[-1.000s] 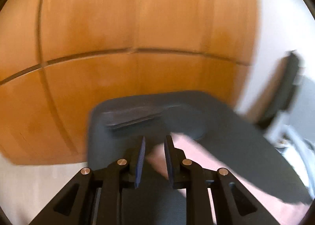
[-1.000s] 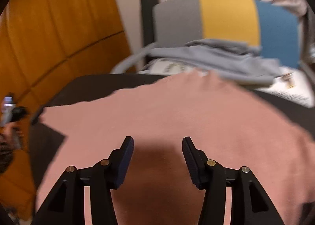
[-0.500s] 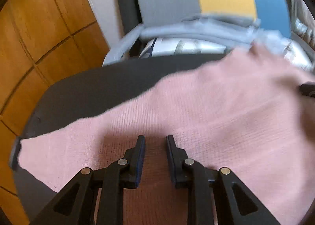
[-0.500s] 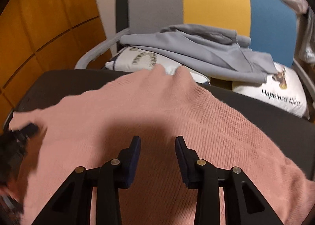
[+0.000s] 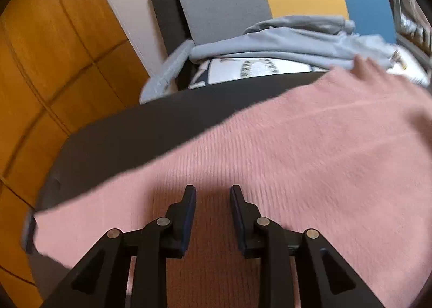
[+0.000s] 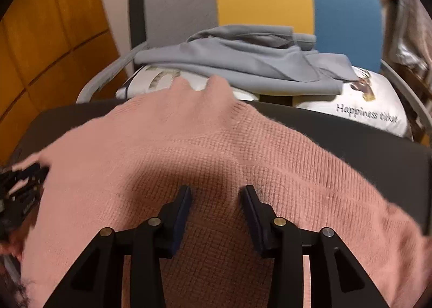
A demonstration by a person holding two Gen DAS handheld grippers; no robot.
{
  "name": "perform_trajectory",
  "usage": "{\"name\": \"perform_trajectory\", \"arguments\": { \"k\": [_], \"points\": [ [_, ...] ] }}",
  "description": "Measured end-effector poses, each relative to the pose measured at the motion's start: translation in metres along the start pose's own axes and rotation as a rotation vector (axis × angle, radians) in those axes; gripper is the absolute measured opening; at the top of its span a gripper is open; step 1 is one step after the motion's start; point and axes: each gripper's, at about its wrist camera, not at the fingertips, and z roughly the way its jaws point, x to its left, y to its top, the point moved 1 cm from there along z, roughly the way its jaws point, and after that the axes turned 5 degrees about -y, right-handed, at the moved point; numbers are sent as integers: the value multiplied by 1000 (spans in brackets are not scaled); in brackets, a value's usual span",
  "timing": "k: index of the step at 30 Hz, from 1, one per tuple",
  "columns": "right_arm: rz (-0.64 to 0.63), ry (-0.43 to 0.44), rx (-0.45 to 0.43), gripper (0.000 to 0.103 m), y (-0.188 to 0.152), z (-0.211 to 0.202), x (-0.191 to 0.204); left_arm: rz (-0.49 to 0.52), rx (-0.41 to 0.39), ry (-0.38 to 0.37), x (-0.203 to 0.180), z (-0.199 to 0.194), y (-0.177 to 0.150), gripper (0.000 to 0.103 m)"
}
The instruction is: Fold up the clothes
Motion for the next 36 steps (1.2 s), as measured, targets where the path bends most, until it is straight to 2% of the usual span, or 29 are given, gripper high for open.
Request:
{"name": "perform_trajectory", "arguments": {
  "k": [2,3,6,8,10,14,16,19,20,24,27,29,31,36],
  "points": [
    [20,69,-37,42,-5,-25,-7,-20,3,-34,6,-22,-19,26],
    [27,107,-48,46,-10,-39,-9,-24,9,-34,8,-29,-28,26],
    [-9,156,7,49,-40,-65,-8,-13,30,-48,8,-49,-62,26],
    [-59,140,51,49,-64,-68,-1,24,9,-19,5,-55,-72,26],
    [-97,70,85,49,-82,-60,2,60,-11,11,1,-61,-83,27],
    [-93,-5,36,49,-86,-56,-4,121,4,21,4,-66,-82,30],
    [-25,23,48,48,-84,-69,-14,103,9,-1,11,-85,-88,28],
    [102,154,-40,52,-97,-127,-40,32,-18,-65,26,-112,-109,28],
    [131,168,-56,52,-104,-145,-49,10,-19,-78,30,-118,-116,28],
    [223,163,-78,53,-153,-212,-87,-90,-25,-135,42,-137,-152,28],
    [268,126,-53,53,-194,-246,-105,-161,-27,-182,47,-143,-169,28],
    [304,107,-27,53,-220,-257,-115,-203,-34,-209,48,-145,-178,28],
    [356,106,8,53,-250,-262,-124,-203,-46,-211,46,-151,-188,28],
    [387,142,79,51,-292,-247,-120,-91,-82,-136,37,-157,-202,28]
  ]
}}
